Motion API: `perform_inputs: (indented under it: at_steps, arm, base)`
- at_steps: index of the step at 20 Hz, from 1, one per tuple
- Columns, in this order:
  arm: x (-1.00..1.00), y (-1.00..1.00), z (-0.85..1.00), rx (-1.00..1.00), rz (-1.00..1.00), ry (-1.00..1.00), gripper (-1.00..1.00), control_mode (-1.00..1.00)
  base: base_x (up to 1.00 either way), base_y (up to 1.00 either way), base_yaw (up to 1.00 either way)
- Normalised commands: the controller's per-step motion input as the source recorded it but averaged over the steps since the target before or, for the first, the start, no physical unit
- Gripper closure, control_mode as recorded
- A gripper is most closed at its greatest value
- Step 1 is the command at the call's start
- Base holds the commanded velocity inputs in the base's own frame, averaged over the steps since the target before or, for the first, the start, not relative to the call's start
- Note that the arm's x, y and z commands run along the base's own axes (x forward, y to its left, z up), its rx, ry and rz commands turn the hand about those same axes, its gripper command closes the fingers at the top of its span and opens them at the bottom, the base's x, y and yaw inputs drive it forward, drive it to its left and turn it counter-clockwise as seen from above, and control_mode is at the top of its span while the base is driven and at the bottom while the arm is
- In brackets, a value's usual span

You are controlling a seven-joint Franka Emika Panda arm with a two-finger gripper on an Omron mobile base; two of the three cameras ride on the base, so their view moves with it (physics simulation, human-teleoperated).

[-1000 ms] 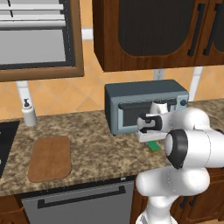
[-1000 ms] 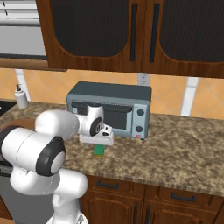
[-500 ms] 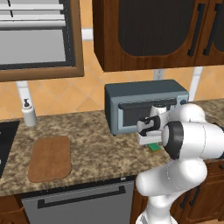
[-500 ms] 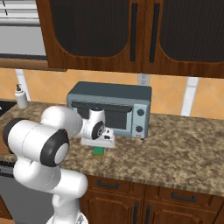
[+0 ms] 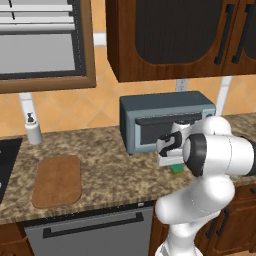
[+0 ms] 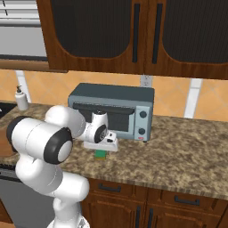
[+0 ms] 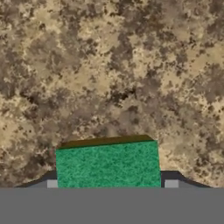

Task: Pick up the sponge from the counter and clean the cutting board by briefly scrubbing or pressing down on the cutting board. Once finished, release the sponge.

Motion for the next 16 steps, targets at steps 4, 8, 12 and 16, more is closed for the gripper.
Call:
perform_inputs:
  at_steps: [4,8,12,16]
  arm:
    - [-0.02,0.0,0.0,0.0,0.0,-0.11,1.0,-1.0]
    - [-0.14,0.1,0.0,0.0,0.0,-0.14,1.0,-1.0]
    - [-0.42,0.36,0.32,0.0,0.0,-0.12,1.0,-1.0]
    - [-0.3,0.74,0.36,0.0,0.0,-0.03,1.0,-1.0]
  base:
    - [0.0,0.0,0.0]
    - [0.0,0.0,0.0]
    - [0.0,0.0,0.0]
    - [0.0,0.0,0.0]
